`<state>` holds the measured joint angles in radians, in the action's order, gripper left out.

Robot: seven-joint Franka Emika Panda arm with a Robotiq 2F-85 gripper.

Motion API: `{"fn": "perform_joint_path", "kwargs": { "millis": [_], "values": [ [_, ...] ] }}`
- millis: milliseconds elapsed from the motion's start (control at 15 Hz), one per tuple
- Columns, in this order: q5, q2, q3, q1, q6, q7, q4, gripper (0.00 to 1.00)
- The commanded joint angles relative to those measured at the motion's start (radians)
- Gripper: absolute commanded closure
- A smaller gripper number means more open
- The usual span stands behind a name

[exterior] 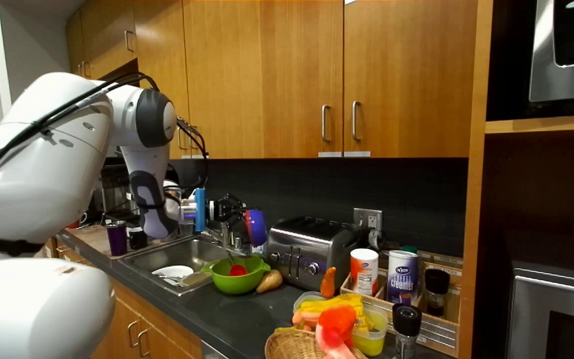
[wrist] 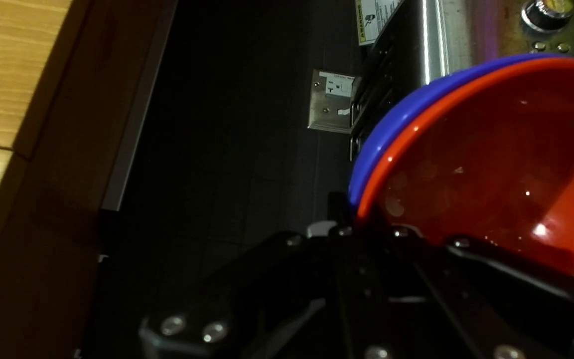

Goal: Pour the contents from the right bowls into the green bowl

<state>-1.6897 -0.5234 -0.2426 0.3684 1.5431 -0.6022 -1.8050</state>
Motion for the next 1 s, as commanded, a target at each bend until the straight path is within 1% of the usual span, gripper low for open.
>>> {"fn": "perform_joint_path", "kwargs": {
  "millis": [0, 467, 933],
  "values": [
    [0.044, 0.023, -0.014, -0.028, 0.027, 0.009, 0.019, 0.98],
    [0.143, 0.052, -0.01, -0.061, 0.096, 0.025, 0.054, 0.98],
    [0.195, 0.055, -0.003, -0.061, 0.147, 0.051, 0.057, 0.98]
  ]
}}
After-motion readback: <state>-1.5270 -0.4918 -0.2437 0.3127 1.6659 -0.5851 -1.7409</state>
